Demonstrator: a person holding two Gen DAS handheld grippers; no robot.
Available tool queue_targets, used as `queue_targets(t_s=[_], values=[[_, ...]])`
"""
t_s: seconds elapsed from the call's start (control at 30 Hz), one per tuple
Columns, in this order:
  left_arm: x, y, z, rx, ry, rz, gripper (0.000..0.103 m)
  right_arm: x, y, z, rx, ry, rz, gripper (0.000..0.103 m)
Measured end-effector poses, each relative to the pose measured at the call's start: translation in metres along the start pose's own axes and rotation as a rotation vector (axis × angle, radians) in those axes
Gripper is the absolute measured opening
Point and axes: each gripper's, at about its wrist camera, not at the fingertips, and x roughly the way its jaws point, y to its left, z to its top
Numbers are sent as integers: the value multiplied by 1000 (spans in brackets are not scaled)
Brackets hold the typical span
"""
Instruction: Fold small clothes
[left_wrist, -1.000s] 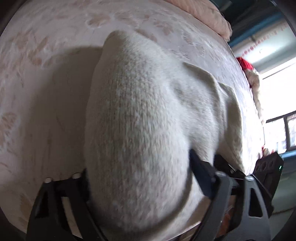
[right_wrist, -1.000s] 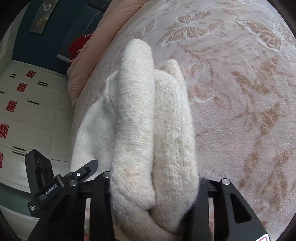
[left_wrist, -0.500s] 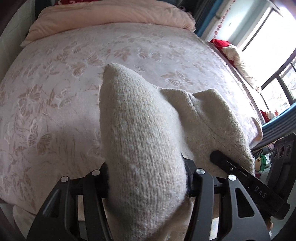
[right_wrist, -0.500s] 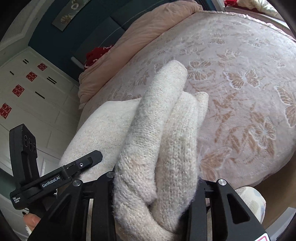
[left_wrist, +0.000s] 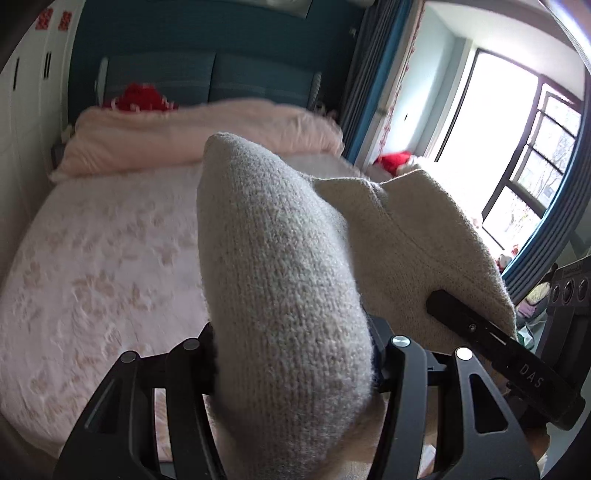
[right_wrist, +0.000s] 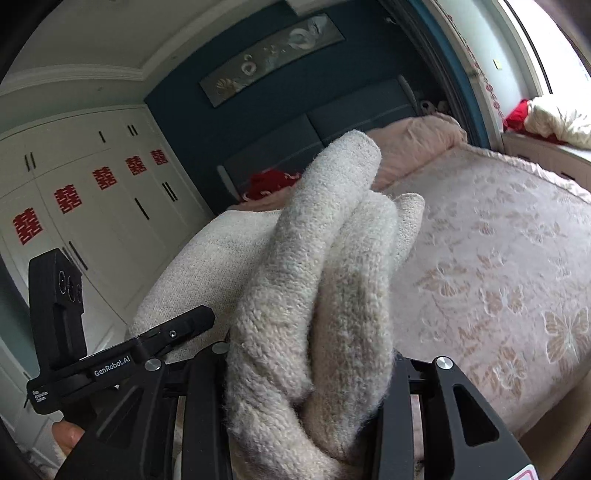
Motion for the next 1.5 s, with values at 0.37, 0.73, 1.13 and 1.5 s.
queue_targets(t_s=[0.37,0.73,1.13,1.5], values=[[-134,27,60,88,-402,-60,55,-51,121,61,-243,-288,160,34],[-210,69,89,148,-666,-25,60,-37,196,91,-338,-395,327,36],[-201,149,92,120,-744,18,63,45,230,100,-332,-308,401,36],[-105,233,80,-15,-572,25,64,160,202,58,-260,-119,323,36]])
